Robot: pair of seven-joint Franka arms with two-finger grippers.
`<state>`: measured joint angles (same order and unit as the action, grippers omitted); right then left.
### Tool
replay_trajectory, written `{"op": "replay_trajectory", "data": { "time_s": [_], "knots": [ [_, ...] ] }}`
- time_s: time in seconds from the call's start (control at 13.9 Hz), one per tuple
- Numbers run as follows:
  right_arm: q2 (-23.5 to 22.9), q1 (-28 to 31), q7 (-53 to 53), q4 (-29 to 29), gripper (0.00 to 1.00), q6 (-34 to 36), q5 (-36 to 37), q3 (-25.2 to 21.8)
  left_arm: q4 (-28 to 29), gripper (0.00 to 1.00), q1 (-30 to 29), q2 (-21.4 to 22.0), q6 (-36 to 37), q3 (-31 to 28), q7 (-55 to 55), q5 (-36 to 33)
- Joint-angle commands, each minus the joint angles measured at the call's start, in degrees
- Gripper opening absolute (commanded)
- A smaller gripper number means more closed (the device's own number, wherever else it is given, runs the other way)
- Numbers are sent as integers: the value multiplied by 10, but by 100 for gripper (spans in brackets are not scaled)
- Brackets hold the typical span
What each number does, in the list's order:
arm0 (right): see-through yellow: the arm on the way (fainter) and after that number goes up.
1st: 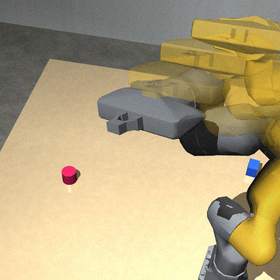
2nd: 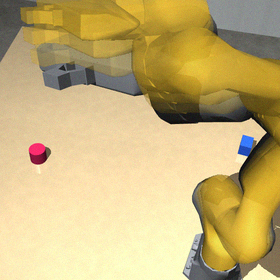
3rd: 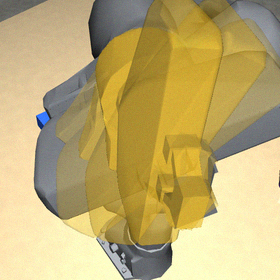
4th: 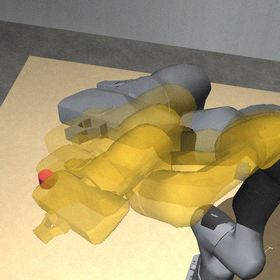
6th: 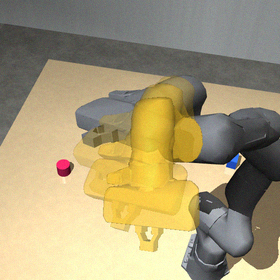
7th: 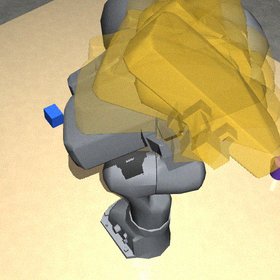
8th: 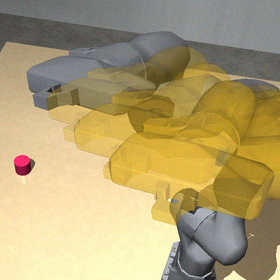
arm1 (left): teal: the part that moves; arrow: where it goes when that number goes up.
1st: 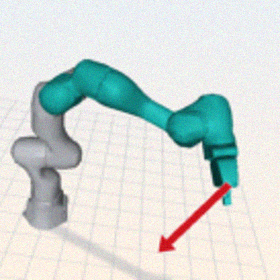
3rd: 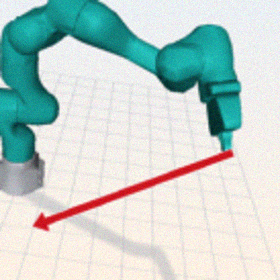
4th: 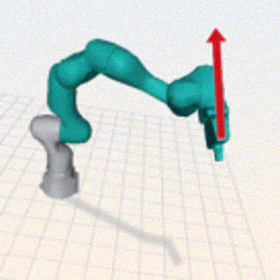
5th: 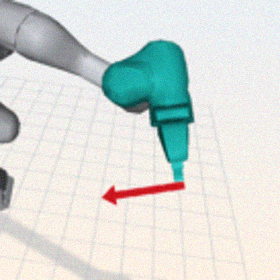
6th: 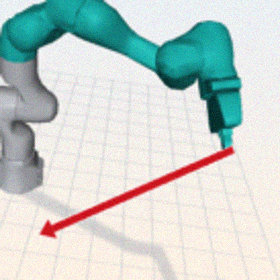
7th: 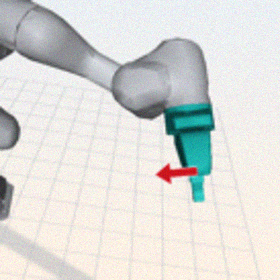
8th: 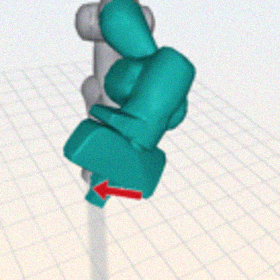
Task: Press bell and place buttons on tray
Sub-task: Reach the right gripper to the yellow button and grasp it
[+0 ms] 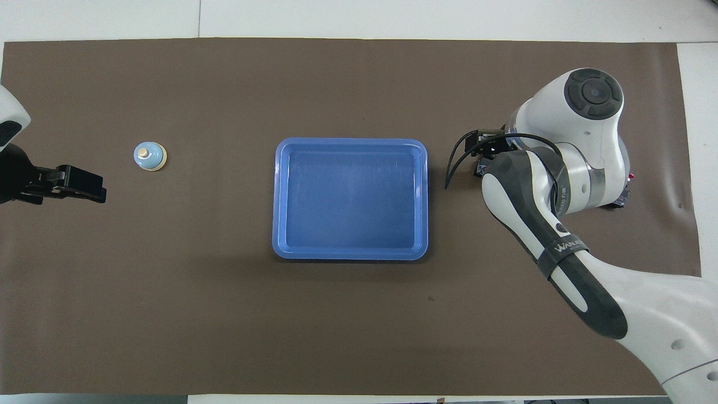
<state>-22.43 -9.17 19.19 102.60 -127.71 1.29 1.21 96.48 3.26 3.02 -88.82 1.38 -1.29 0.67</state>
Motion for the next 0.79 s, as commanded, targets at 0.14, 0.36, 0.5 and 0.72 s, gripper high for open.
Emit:
{"op": "replay_trajectory", "data": {
  "time_s": [0.14,0.36,0.5,0.72],
  "knots": [
    [-24,1,31,4,100,-40,3,2,13,100,-3,16,0,-12,0,6],
    [-28,2,32,32,100,-74,3,2,12,100,-4,16,0,-12,0,6],
    [-27,2,32,39,100,-76,3,2,12,100,-3,16,0,-12,-1,6],
    [-27,3,31,39,53,-74,3,2,12,100,-4,16,0,-12,-1,5]
  ]
}}
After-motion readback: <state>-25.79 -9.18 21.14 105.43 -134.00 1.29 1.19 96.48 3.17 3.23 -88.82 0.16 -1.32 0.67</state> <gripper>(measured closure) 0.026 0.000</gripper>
